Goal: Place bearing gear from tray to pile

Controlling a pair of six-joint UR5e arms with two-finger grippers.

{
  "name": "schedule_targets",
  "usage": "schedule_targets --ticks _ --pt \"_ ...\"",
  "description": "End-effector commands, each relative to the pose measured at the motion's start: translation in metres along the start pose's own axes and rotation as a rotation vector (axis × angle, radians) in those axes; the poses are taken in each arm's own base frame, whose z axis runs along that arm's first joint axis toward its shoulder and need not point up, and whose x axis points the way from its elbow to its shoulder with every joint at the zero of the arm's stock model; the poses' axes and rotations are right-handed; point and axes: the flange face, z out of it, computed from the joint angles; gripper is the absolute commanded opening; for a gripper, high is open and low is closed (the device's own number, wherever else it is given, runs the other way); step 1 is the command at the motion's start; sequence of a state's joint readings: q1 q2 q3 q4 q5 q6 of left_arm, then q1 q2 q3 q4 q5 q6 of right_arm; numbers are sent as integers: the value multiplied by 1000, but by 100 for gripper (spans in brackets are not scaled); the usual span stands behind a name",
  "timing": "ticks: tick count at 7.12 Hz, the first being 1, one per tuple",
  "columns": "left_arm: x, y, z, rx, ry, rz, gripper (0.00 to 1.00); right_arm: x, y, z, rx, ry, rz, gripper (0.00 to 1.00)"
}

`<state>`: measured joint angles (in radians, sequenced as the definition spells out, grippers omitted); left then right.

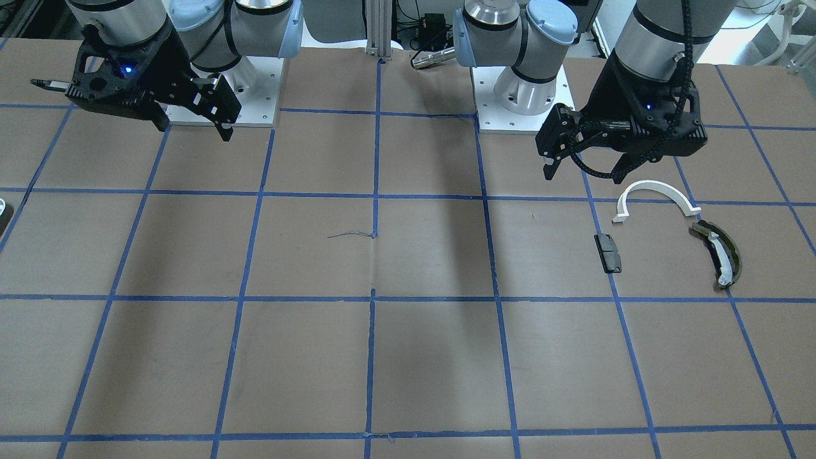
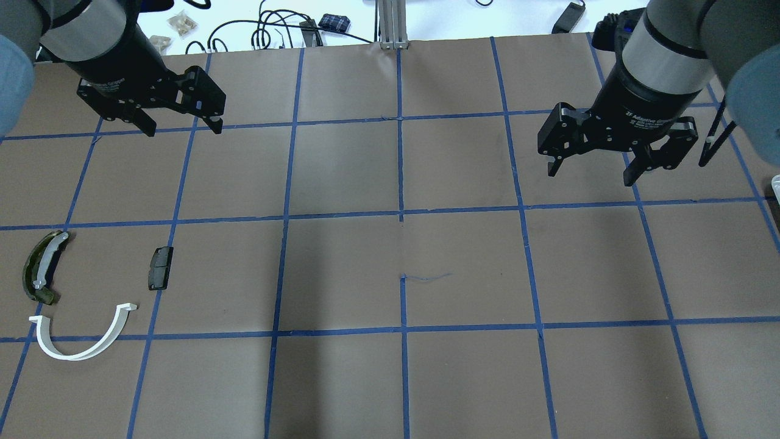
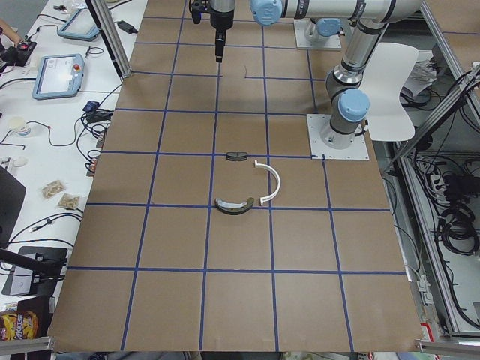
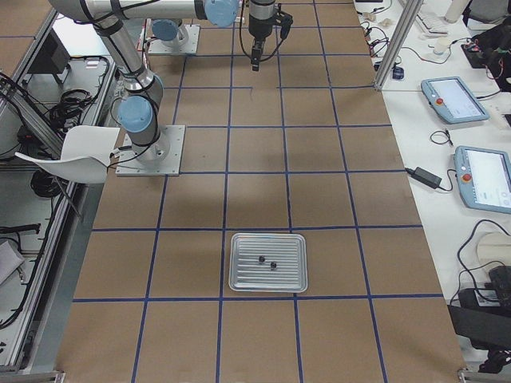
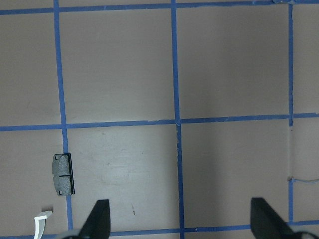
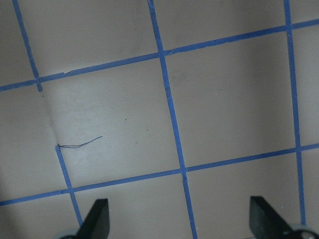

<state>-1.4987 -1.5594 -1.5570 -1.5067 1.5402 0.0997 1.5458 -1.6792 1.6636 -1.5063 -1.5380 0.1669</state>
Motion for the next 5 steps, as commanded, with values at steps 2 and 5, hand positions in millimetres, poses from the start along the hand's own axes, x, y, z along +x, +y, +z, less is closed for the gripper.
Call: schedule_targets --ticks 2,5 --pt "1 0 3 -8 -3 3 100 1 0 0 0 2 6 100" --pt "1 5 -4 -17 -10 3 100 0 0 0 1 -1 0 100"
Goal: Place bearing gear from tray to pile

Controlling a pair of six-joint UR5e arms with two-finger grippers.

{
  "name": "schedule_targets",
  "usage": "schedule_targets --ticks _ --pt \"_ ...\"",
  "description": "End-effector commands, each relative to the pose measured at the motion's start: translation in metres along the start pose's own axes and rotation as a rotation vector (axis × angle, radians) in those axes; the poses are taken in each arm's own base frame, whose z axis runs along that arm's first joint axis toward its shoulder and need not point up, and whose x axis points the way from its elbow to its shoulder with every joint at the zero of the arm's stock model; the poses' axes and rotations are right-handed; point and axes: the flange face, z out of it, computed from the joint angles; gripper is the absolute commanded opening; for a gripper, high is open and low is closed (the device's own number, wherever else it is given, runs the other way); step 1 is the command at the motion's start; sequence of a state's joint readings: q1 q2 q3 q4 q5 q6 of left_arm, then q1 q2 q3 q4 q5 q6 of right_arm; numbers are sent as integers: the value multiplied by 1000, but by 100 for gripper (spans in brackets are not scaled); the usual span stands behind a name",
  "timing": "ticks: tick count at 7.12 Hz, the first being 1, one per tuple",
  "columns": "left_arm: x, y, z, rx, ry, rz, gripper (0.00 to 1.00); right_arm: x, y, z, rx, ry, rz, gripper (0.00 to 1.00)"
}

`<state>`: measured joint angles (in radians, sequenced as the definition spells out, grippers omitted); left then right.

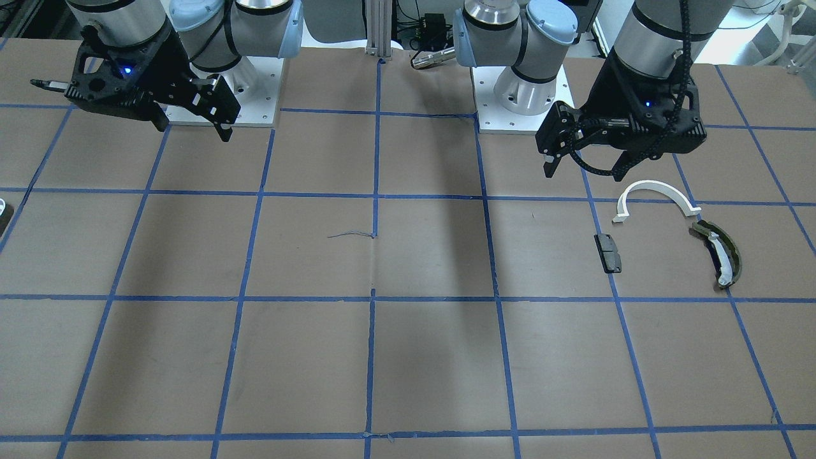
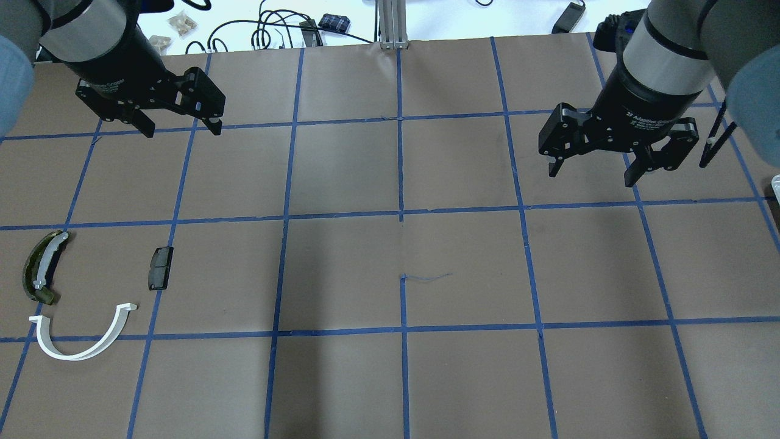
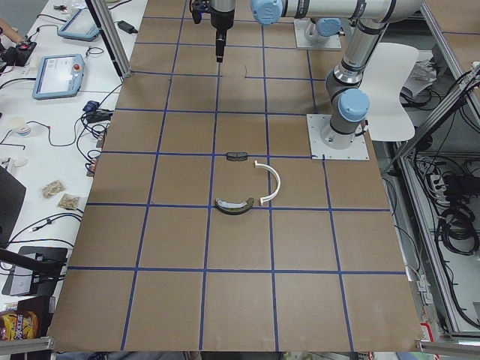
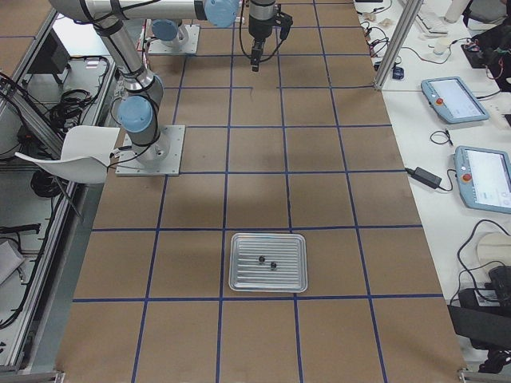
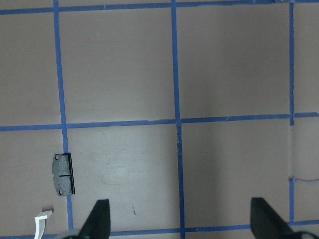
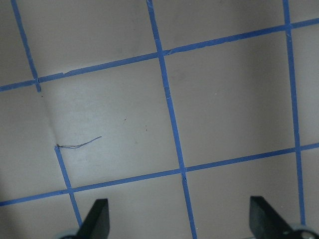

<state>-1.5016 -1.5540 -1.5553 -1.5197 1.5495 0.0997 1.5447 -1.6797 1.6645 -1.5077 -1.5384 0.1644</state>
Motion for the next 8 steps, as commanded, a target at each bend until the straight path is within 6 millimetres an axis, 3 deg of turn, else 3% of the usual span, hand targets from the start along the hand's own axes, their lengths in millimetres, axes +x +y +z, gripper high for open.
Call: schedule_targets --ticks 1,2,4,8 --pt "-1 4 -5 -42 0 1 100 0 1 -1 0 0 9 100" --pt "0 1 -6 -64 -30 9 100 0 0 0 -1 -1 9 100" --pt "21 17 -19 -71 -39 52 100 1 1 0 -2 2 14 100" --pt "24 22 -19 -60 -18 41 100 6 -4 2 -5 2 14 100"
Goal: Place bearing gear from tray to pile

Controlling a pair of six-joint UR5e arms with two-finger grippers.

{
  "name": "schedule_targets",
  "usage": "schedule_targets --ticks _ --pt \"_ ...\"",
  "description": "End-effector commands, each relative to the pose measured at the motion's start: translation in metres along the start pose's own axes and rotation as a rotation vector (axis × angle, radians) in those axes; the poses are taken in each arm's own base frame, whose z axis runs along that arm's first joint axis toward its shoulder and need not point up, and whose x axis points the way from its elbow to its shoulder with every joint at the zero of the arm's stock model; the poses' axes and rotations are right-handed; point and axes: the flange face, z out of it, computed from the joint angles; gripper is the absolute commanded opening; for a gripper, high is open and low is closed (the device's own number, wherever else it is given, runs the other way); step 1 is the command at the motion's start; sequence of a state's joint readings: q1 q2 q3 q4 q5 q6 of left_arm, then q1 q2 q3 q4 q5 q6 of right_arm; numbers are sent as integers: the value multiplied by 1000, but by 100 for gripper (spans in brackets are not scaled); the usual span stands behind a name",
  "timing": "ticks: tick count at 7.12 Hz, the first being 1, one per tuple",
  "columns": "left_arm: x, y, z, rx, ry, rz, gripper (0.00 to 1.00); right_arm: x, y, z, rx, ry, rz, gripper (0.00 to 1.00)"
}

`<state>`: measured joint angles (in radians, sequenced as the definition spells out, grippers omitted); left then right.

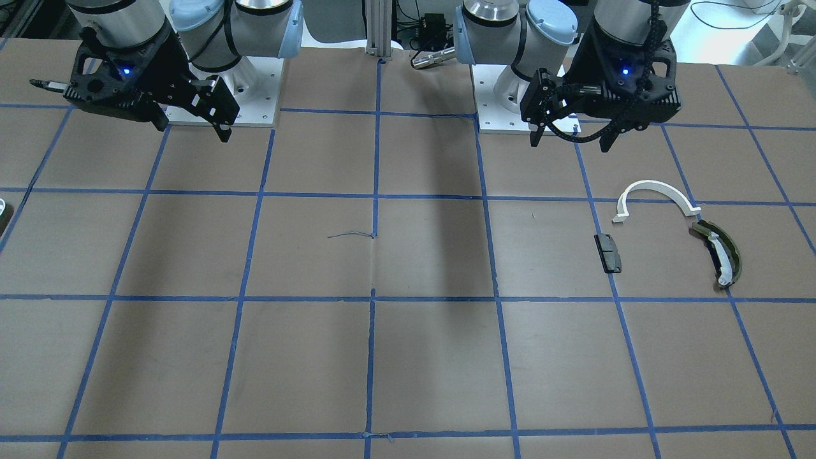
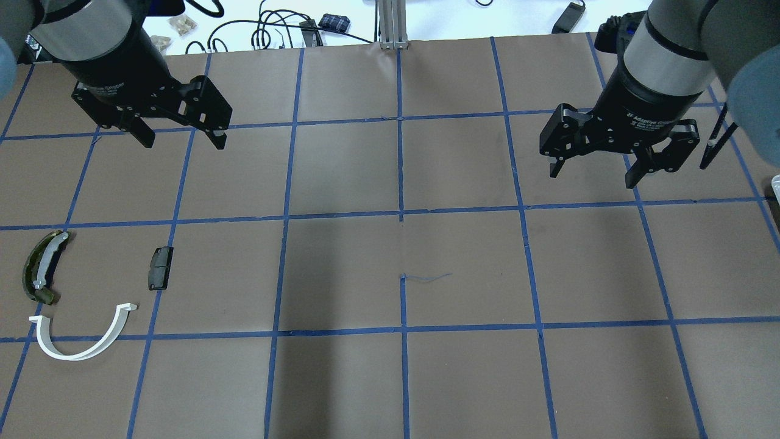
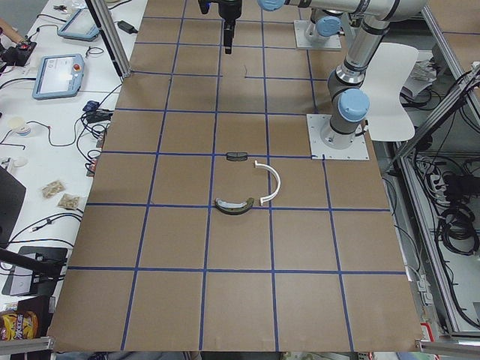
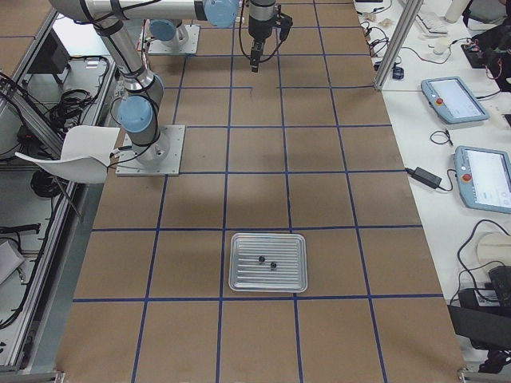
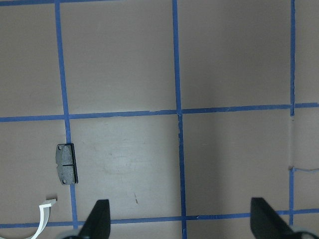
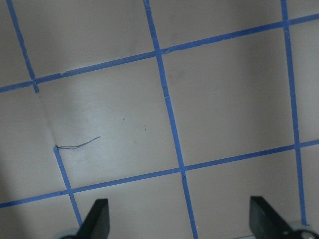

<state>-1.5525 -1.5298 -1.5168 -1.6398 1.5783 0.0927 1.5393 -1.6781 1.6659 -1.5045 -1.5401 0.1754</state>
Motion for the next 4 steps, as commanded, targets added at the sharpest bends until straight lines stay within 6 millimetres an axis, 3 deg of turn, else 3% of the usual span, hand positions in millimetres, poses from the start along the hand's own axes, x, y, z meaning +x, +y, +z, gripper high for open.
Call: schedule_targets --ticks 1,4 --pt "0 1 0 2 1 -4 100 27 -14 -1 3 -7 39 100" --pt "-1 -3 -1 19 1 -7 100 164 -50 -5 10 -21 195 100"
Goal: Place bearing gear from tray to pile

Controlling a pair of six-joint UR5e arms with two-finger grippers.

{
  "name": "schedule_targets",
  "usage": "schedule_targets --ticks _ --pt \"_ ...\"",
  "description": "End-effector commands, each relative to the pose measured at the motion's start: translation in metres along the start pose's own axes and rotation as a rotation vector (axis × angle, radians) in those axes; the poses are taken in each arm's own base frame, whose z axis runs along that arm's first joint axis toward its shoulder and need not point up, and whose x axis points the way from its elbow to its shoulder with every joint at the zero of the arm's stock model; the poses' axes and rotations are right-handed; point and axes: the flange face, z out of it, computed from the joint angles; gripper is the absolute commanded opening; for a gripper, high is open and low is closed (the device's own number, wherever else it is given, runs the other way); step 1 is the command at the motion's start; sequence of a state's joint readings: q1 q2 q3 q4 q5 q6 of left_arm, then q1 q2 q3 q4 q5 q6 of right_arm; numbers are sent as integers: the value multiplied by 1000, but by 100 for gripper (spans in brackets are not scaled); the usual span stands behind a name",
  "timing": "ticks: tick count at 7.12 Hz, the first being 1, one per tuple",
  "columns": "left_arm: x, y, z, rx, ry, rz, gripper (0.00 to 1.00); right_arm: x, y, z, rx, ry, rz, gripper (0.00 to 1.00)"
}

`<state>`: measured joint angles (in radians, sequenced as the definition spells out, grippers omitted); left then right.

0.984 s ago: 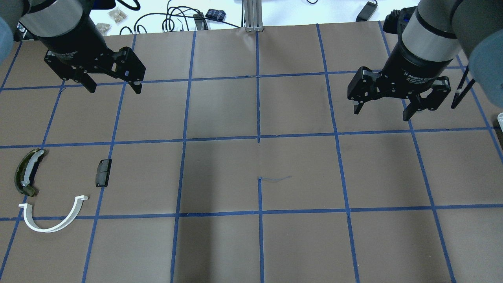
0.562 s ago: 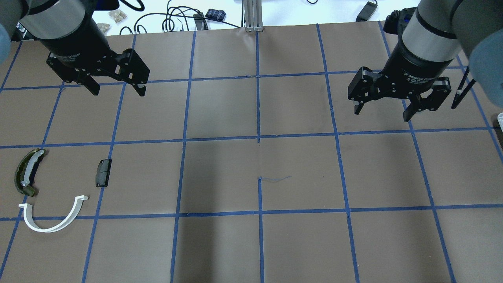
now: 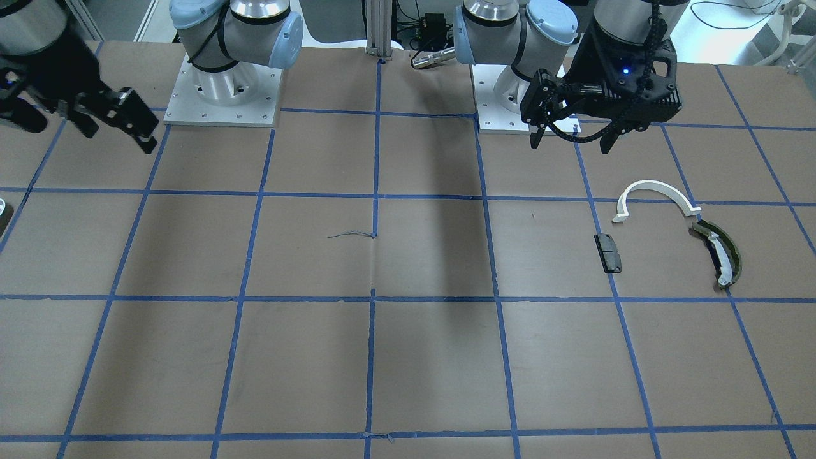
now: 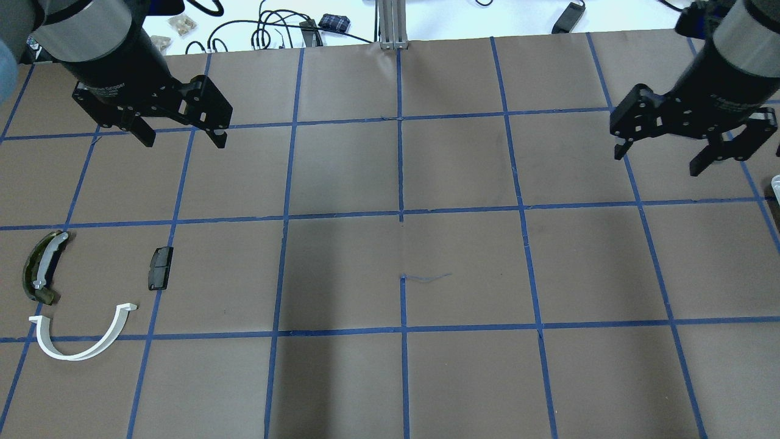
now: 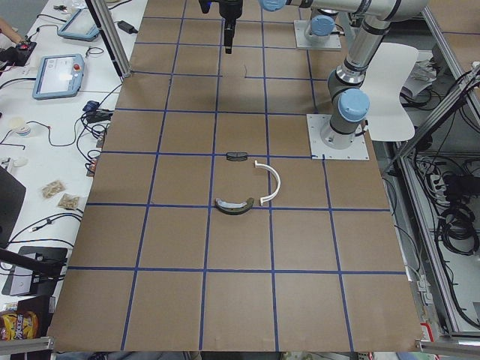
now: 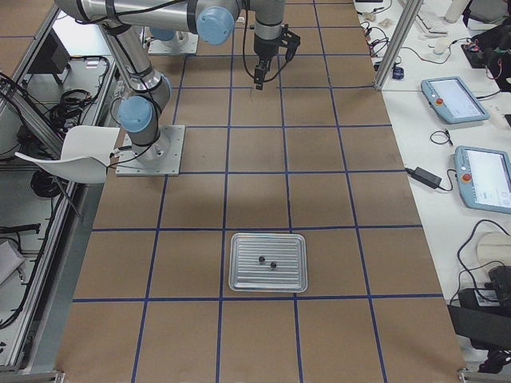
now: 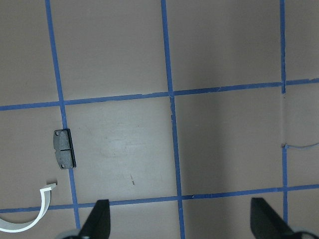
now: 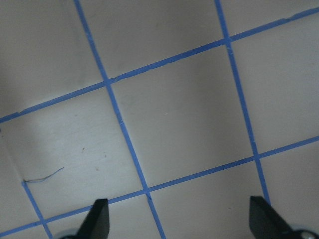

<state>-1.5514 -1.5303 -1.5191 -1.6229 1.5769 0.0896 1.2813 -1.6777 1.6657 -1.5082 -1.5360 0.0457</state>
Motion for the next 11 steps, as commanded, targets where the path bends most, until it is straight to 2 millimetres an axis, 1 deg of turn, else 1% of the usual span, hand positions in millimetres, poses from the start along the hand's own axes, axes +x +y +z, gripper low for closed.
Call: schedule_targets --ticks 1,2,3,4,5,6,7,8,9,10,11 --pt "-3 -3 -2 6 -1 -3 100 93 -40 19 -45 3 67 100" --pt "-4 -2 -2 4 1 -3 100 137 -67 41 -56 -4 40 100" --pt "-4 -1 -1 5 4 -12 100 184 -94 50 13 26 22 100" --pt "-3 -2 -2 6 5 -12 100 224 -108 72 -16 59 -15 100" --pt "-3 -1 -2 6 5 -10 100 266 -113 92 -56 49 7 100" --pt "-4 -2 -1 5 5 -12 100 301 -128 106 -29 92 -76 100" --pt "-4 -2 0 3 5 -10 100 331 -144 119 20 194 -106 100" --pt "-4 -2 0 3 5 -12 100 362 -145 140 -12 203 -148 100" --pt "-4 -2 0 5 5 -6 100 389 -147 164 -41 174 -113 100" --pt "-4 -2 1 6 5 -3 100 403 -162 191 -24 186 -106 100" --pt "-5 -2 1 5 -5 3 100 414 -168 215 -37 179 -102 100"
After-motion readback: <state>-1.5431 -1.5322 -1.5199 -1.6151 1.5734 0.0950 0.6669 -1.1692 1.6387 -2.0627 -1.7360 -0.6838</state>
